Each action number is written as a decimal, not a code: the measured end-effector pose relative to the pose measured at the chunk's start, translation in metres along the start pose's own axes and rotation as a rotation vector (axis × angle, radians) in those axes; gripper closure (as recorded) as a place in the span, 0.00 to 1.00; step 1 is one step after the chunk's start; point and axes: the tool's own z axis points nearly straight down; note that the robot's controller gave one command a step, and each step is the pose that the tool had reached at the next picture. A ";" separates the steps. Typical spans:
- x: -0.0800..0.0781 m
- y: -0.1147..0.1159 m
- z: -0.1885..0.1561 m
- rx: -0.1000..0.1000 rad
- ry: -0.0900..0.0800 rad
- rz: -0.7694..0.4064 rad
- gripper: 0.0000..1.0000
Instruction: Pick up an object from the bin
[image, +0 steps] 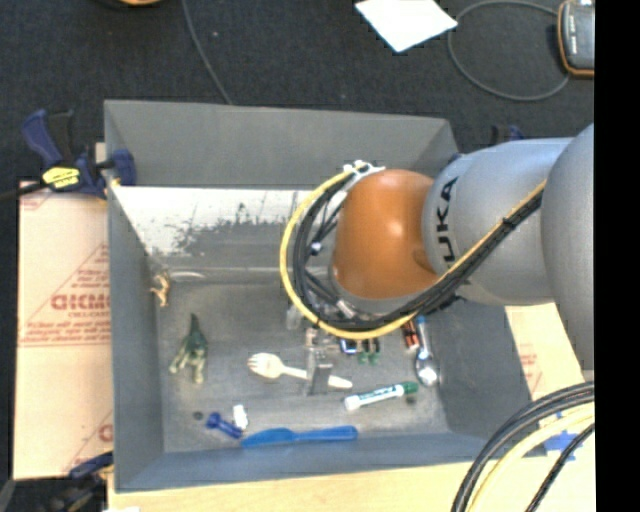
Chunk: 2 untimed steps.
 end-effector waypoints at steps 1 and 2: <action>-0.002 0.000 -0.005 -0.001 -0.008 0.004 0.00; -0.004 0.007 0.074 -0.001 -0.004 0.275 0.00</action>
Offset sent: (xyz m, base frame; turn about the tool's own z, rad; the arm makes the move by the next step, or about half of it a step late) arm 0.0037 0.0080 -0.0725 0.2775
